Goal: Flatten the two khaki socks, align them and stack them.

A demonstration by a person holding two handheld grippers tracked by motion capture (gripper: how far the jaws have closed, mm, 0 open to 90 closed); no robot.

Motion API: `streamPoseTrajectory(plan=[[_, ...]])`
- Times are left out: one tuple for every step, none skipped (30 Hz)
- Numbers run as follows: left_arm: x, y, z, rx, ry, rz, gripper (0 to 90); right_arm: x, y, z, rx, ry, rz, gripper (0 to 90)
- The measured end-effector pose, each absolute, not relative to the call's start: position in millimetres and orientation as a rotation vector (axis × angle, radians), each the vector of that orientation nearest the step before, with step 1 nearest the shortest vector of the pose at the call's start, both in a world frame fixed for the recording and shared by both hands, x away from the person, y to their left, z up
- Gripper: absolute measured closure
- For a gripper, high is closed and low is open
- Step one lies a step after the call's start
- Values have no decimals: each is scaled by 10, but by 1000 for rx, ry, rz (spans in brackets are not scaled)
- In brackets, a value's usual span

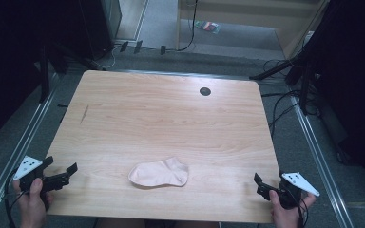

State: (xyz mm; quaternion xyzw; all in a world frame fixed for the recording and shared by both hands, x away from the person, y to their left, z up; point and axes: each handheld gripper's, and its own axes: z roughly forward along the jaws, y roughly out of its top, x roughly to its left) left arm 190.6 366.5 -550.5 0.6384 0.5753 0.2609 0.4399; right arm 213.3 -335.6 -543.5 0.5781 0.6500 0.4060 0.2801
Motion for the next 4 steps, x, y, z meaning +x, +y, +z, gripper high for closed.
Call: streamPoseTrajectory(plan=[[1907,3664,-5507,1586,1430,647,18,2136,-3351,-5438,1542,1746,1085,27],[1908,3660,-5509,1585,1429,647,18,2139,-3345,-5441,1540,1747,1081,27],[1908,3657,-5509,1588,1426,650,18,2140,-3342,-5443,1539,1749,1080,27],[1909,3656,-5510,1587,1426,650,18,2139,-3338,-5443,1541,1750,1078,27]])
